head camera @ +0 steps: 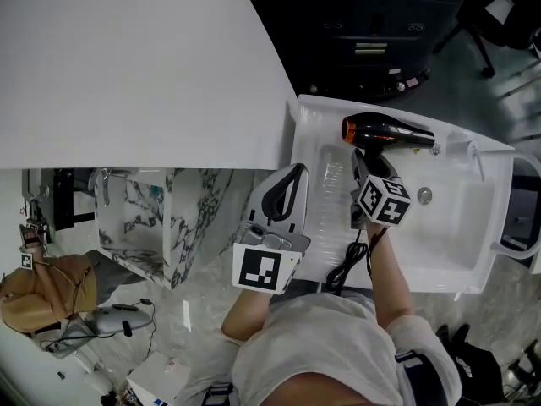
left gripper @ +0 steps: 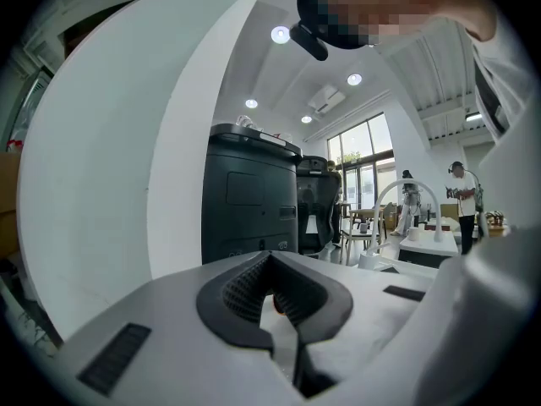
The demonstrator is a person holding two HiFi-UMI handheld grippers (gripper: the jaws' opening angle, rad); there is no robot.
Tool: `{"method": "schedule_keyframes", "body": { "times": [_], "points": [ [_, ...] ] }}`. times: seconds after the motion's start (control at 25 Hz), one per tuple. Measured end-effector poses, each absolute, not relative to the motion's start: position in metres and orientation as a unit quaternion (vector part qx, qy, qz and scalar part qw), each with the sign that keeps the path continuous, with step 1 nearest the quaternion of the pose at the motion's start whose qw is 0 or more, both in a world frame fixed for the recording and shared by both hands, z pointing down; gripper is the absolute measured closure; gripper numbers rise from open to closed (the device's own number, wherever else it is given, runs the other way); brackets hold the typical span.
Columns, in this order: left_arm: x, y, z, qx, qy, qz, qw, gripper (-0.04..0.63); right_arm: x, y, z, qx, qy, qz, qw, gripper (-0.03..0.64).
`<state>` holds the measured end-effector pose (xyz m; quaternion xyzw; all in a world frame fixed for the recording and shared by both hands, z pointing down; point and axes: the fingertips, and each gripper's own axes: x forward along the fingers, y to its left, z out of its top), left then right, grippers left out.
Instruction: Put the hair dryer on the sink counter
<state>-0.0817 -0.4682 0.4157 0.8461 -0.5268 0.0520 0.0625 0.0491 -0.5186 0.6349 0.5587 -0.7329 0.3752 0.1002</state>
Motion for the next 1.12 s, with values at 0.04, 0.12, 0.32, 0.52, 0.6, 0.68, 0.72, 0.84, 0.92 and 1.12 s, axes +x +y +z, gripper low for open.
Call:
{"method": "schedule_keyframes", "body": {
  "times": [0.04, 0.12, 0.32, 0.52, 0.6, 0.68, 0.72, 0.84, 0.92, 1.12],
  "points": [
    [-0.081, -0.468, 0.417, 0.846, -0.527, 0.052, 0.063, 0.581, 0.05, -0.518, 0.637, 0.559, -0.732, 0.378, 0.101, 0.428],
    [-0.078, -0.467, 0.419, 0.846, -0.527, 0.053, 0.062, 0.581, 0.051, -0.518, 0.642, 0.559, -0.729, 0.379, 0.106, 0.428],
    [-0.074, -0.469, 0.422, 0.846, -0.525, 0.058, 0.067, 0.581, 0.051, -0.52, 0.647, 0.564, -0.726, 0.375, 0.12, 0.428],
    [-0.071, -0.469, 0.422, 0.848, -0.523, 0.059, 0.064, 0.581, 0.05, -0.519, 0.647, 0.562, -0.726, 0.376, 0.126, 0.426],
    [-0.072, -0.469, 0.421, 0.848, -0.522, 0.06, 0.065, 0.581, 0.048, -0.519, 0.645, 0.558, -0.729, 0.375, 0.129, 0.427],
    [-0.071, -0.469, 0.42, 0.849, -0.521, 0.06, 0.066, 0.581, 0.047, -0.52, 0.644, 0.556, -0.73, 0.375, 0.131, 0.423],
    [-0.071, -0.468, 0.42, 0.849, -0.521, 0.06, 0.066, 0.581, 0.047, -0.52, 0.644, 0.556, -0.73, 0.375, 0.131, 0.421],
    [-0.073, -0.468, 0.418, 0.85, -0.519, 0.06, 0.065, 0.581, 0.045, -0.519, 0.644, 0.554, -0.733, 0.373, 0.129, 0.404],
    [-0.073, -0.466, 0.417, 0.851, -0.517, 0.059, 0.064, 0.581, 0.043, -0.519, 0.643, 0.553, -0.736, 0.37, 0.125, 0.396],
    [-0.075, -0.461, 0.415, 0.854, -0.514, 0.058, 0.061, 0.581, 0.039, -0.516, 0.643, 0.548, -0.748, 0.351, 0.132, 0.377]
  ]
}}
